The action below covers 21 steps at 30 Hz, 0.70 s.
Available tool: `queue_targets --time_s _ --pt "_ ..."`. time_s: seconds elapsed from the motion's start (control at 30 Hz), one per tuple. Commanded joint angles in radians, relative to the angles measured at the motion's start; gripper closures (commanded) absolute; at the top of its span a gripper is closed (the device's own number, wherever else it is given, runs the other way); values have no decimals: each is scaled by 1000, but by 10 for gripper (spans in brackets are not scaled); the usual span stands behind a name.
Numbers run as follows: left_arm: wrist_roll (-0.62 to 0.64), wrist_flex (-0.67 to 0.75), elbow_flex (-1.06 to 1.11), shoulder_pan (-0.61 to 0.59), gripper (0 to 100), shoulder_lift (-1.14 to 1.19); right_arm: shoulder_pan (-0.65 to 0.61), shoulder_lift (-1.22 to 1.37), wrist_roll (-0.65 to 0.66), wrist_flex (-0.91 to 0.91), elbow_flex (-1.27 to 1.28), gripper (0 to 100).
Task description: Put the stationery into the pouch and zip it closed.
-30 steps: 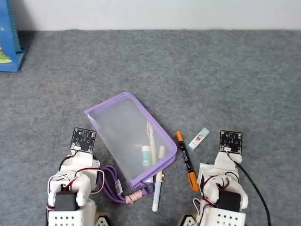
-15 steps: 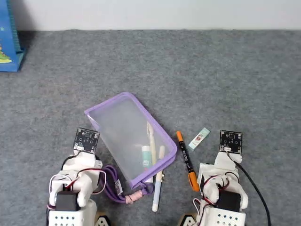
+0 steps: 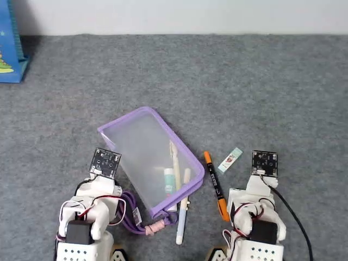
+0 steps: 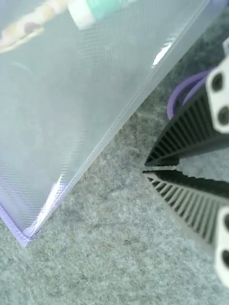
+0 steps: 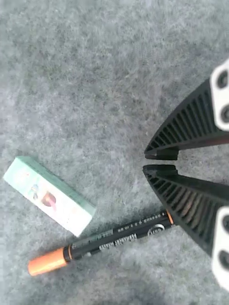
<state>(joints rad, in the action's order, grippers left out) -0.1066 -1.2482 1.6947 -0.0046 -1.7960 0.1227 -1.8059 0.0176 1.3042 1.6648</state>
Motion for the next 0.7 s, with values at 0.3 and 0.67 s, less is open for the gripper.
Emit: queue_targets --time_s 0.3,0.67 --pt "-8 0 -18 -104 985 -9 -77 -8 11 4 18 963" --pt "-14 28 -35 -144 986 -9 -77 -8 3 -93 -87 966"
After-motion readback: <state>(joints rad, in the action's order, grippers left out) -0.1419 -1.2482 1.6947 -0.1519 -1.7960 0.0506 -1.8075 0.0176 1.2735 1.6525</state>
